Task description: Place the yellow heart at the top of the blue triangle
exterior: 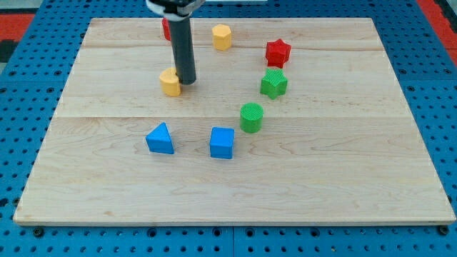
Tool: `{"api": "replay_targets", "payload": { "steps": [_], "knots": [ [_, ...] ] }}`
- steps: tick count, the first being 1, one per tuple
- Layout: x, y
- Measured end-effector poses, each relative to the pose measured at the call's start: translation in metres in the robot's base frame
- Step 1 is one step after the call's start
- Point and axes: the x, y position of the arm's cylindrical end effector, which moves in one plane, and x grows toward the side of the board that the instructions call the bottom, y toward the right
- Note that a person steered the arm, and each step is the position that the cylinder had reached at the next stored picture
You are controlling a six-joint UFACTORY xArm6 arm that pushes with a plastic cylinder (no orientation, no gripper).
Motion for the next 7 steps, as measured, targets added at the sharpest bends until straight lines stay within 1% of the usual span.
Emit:
{"api": "replay_targets", "payload": {
  "steps": [1, 2, 3, 4, 5, 6, 7],
  "knots": [
    [-0.024, -0.047],
    [-0.02, -0.086],
    [0.031, -0.072],
    [0.049, -0.069],
    [0.004, -0.074],
    [-0.016, -0.128],
    [0.033, -0.138]
  ]
}}
